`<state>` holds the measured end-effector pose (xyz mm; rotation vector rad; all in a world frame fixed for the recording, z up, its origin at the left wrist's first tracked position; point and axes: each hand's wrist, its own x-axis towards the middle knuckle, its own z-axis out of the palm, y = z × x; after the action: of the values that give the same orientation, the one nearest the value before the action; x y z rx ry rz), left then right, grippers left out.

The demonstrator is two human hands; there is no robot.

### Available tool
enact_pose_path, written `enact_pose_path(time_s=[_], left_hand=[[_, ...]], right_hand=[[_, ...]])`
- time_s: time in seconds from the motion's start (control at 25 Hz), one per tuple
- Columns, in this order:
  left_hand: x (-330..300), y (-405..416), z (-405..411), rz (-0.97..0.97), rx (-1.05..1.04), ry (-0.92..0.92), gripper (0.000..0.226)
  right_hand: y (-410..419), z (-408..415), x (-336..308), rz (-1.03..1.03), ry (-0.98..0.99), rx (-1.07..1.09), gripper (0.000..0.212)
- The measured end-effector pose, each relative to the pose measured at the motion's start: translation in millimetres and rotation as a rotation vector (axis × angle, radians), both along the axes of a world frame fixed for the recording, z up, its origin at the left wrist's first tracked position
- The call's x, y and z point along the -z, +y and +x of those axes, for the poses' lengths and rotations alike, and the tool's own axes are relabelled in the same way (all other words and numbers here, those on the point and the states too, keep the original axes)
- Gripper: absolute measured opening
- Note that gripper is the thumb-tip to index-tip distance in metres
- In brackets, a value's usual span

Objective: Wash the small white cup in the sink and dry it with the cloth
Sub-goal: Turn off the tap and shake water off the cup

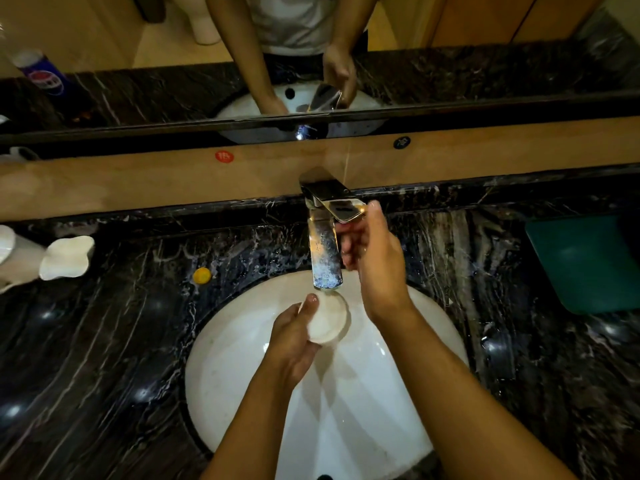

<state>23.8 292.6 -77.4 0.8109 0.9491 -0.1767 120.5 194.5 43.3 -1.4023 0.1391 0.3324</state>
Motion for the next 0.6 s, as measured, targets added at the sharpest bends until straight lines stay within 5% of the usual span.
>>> enact_pose_path(time_s=[0.24,0.6], left_hand=[[-5.9,-2.2,-0.5,-0.021,0.007,-0.043,0.028],[-6.6,3.2,-5.1,0.006,-0.053,-0.010,0.032]], right_hand=[[10.7,7.7,-9.0,-0.109,-0.051,-0.085,0.026],[-21.3,-20.9,27.2,-0.127,0.021,-0.027,0.042]])
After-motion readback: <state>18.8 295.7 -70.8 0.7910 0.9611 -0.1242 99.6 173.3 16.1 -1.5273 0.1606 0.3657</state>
